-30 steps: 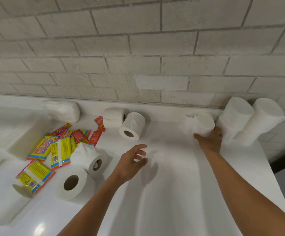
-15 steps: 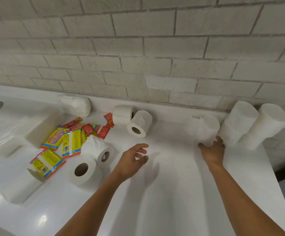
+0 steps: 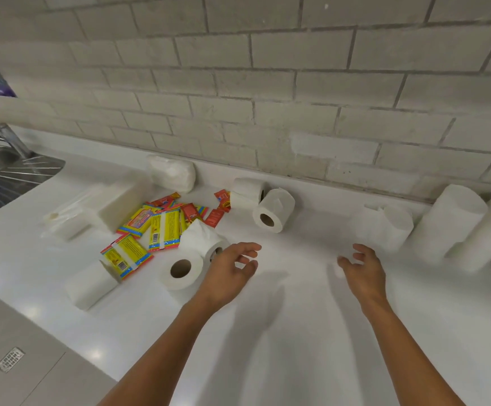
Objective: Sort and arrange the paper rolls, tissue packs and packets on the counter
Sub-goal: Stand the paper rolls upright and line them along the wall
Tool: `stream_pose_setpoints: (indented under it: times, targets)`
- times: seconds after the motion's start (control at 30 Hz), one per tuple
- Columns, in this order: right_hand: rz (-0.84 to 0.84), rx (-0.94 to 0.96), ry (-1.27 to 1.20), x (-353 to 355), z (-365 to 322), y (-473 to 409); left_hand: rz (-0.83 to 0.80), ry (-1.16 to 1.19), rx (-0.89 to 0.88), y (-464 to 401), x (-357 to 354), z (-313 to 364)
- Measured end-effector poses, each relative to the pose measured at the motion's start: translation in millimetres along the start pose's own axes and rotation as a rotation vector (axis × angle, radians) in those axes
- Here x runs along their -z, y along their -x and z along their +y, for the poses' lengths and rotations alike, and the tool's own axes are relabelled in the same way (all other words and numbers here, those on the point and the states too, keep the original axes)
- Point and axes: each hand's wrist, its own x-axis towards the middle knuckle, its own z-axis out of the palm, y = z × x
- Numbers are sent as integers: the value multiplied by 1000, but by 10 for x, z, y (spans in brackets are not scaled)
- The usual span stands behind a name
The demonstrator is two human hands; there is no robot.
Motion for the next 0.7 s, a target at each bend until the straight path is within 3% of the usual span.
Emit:
stream_pose_setpoints:
  times: [0.23, 0.43, 0.7]
  targets:
    - [-85, 66, -57, -345, -301, 306, 107, 9, -15, 161, 372, -49]
    - [-183, 109, -32, -736, -619, 691, 258, -12, -132, 184, 797, -285]
    - [-356, 195, 33, -1433, -959, 1320, 394, -214, -59, 82, 1609, -995]
